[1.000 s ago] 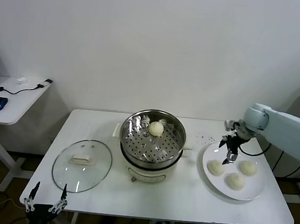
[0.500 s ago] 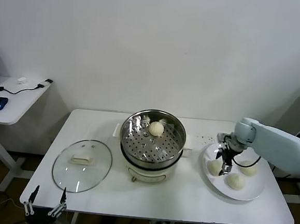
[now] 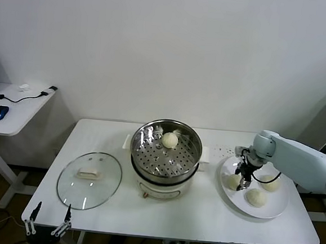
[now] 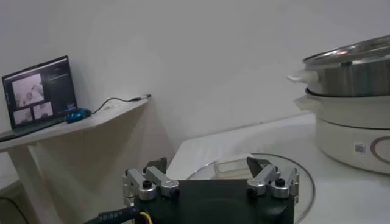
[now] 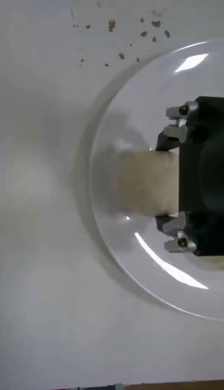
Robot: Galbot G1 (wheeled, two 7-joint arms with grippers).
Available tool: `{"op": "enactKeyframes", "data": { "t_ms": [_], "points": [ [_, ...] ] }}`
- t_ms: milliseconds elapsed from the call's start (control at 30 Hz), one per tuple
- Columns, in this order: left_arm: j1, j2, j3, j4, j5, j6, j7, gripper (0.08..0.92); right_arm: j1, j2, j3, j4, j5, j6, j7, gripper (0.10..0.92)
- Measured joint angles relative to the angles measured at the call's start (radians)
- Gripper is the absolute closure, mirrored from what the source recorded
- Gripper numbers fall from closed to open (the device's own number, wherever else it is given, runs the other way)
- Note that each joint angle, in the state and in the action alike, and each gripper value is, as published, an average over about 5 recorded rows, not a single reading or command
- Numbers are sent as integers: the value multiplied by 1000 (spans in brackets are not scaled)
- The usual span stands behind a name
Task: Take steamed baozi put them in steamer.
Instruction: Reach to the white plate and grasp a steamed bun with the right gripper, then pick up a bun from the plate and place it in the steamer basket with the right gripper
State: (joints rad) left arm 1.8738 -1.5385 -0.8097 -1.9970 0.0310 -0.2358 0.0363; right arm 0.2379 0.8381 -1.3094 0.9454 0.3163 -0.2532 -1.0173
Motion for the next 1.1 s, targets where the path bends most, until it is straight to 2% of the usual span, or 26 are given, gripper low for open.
{"op": "enactKeyframes", "data": {
  "t_ms": [467, 767, 1100],
  "points": [
    [7, -2, -1, -2, 2, -6, -3, 177, 100, -16, -54, 23, 87, 2, -8, 440],
    [4, 2, 11, -10, 5, -8, -3, 177, 391, 49, -258, 36, 330, 14, -24, 440],
    [-5, 13, 25, -18, 25, -19, -2, 177, 600, 239, -401, 50, 594, -16, 12, 440]
  ]
}}
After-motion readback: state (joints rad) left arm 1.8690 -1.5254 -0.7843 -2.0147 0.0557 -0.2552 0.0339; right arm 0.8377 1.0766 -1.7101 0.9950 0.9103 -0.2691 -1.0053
